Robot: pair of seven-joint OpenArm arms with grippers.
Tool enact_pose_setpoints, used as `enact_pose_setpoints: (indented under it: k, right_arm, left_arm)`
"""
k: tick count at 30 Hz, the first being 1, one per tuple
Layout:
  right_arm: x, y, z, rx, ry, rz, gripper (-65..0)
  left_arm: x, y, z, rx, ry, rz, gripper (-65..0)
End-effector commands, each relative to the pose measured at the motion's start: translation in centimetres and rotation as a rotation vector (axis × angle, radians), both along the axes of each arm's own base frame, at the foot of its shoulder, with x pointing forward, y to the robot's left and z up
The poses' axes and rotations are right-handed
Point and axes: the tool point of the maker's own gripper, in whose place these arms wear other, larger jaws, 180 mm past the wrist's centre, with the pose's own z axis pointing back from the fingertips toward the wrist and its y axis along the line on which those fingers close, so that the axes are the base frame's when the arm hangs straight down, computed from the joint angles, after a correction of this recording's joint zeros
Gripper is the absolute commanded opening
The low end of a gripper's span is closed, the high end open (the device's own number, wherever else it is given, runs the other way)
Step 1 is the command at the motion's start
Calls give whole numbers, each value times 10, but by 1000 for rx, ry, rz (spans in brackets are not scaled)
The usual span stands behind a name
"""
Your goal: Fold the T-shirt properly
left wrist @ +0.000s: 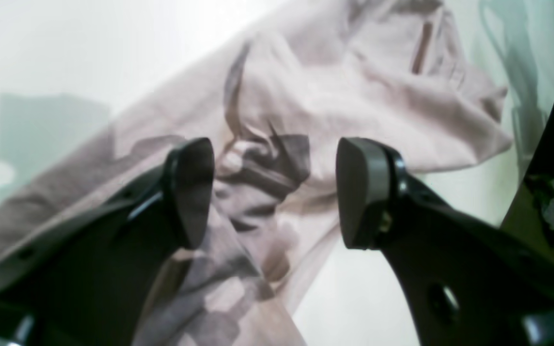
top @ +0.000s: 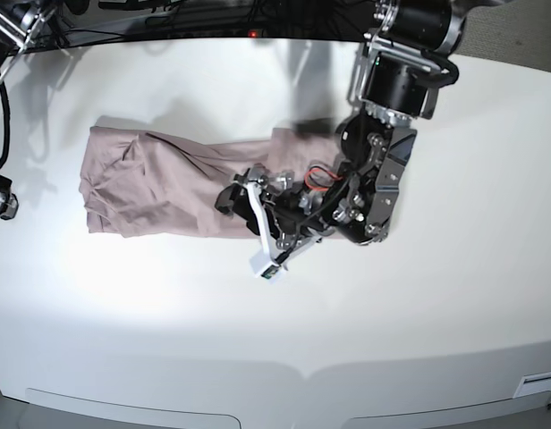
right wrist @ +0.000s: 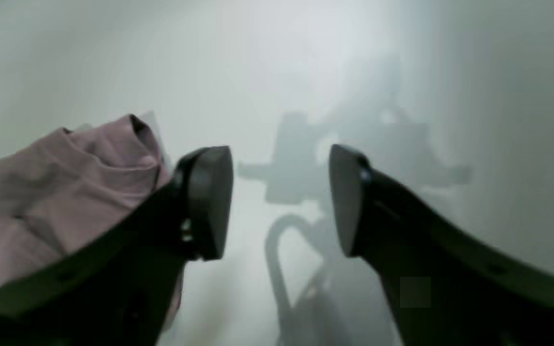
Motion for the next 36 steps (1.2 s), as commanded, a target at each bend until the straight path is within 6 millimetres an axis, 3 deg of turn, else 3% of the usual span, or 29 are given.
enact_pose_setpoints:
  k: [1,3,11,17,22,30,34,36]
  right_arm:
    - [7,-4,13,11,-39,0,-247]
    - [5,7,0,107,-27,3,-197]
    - [-11,29,-54,329,80,-29,-193]
    - [-17,64,-71,462,148,56,-193]
    - [-11,94,-79,495,175,145,-193]
    - [-9,164,-108,569,227,256,-194]
    - [-4,184,-109,607,226,278,-200]
    - [0,186,-106,608,224,288,-261]
  left_arm:
    - [13,-9,21,-49,-52,5,-260]
    - [12,-9,20,-49,-49,4,-260]
    - [8,-7,17,-28,-31,-10,-260]
    - [14,-4,31,-16,-59,13,-260]
    - [1,3,35,36,-62,-21,-260]
    - [-37,54,-30,175,-4,40,-260]
    - [-53,81,-53,220,40,83,-260]
    - [-53,89,-56,230,35,90,-260]
